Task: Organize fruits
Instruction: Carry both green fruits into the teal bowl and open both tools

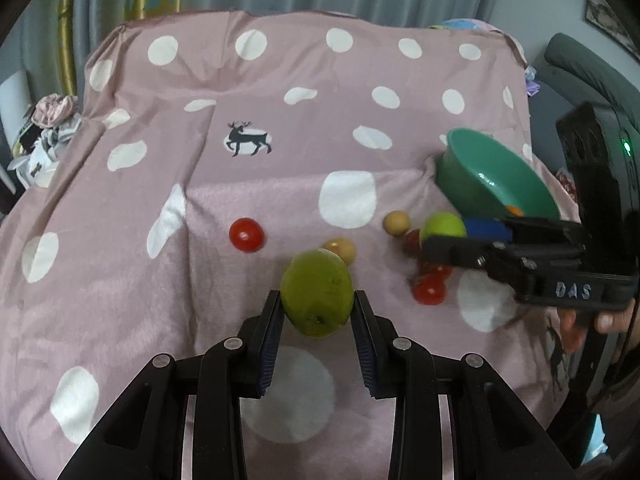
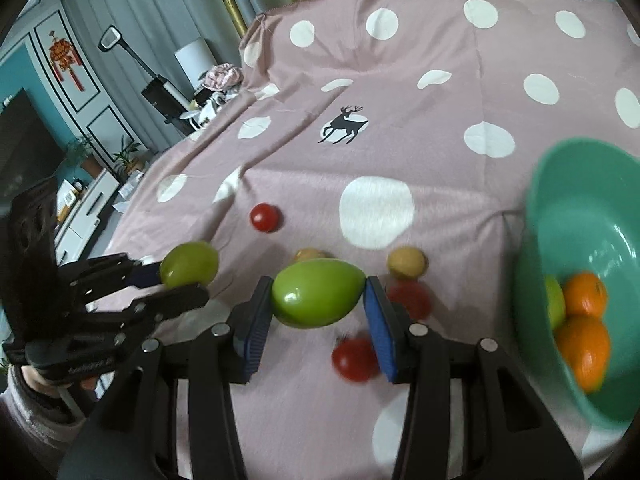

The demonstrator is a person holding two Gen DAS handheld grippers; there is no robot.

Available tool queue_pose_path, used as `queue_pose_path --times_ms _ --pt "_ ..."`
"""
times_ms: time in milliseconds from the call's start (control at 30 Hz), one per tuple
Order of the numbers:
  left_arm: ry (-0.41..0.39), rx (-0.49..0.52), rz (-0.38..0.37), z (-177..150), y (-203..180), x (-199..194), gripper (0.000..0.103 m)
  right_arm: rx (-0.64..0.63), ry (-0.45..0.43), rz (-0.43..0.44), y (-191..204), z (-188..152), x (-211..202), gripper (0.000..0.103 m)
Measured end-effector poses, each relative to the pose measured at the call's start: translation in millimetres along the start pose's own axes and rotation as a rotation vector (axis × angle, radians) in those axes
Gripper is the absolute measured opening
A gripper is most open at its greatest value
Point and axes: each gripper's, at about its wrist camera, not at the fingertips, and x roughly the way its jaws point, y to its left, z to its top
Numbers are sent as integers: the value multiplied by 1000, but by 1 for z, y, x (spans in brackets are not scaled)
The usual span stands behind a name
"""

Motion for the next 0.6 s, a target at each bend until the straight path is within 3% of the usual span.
queue_pose_path --times_ms 333,600 --pt "-58 3 -23 -1 -31 -25 35 -17 -57 -30 5 -29 -44 46" --pt "-80 27 -47 5 -52 -30 35 37 -138 -86 -19 -43 -86 46"
